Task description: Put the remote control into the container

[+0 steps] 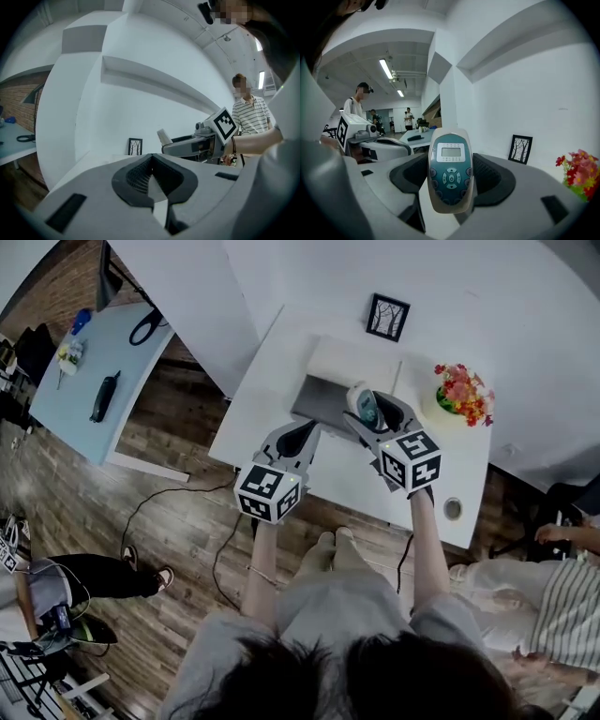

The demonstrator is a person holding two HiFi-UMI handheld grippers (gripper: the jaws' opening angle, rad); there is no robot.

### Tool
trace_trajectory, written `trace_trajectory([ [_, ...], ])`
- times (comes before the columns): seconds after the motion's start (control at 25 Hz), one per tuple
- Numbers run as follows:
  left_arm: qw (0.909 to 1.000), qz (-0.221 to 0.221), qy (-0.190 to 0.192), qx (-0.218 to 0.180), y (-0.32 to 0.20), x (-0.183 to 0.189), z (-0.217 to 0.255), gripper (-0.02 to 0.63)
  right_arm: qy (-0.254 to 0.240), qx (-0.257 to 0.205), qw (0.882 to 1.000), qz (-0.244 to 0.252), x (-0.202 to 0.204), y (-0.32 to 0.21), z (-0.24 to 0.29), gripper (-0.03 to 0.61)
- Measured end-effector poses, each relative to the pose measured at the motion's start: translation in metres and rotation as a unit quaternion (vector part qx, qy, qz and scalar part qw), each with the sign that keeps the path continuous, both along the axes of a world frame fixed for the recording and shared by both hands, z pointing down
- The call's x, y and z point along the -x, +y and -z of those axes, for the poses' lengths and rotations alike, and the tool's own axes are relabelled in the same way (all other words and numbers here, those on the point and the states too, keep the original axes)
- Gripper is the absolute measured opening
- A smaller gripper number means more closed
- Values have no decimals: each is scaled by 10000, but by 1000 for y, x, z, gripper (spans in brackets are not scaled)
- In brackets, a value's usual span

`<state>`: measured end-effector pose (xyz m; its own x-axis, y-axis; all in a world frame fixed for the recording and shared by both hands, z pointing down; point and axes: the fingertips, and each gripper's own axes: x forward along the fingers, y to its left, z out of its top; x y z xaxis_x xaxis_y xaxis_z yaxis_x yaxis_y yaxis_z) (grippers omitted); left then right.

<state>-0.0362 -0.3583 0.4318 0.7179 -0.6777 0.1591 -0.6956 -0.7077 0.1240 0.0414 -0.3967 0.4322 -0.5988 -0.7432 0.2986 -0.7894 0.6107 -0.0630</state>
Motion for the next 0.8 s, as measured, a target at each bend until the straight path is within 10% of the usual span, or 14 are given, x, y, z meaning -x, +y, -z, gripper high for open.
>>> trace_trajectory([
  [0.8,9964,146,-78,827,-50,-3,-74,3,1276,1263,9784,1029,35,-69,-118,285],
])
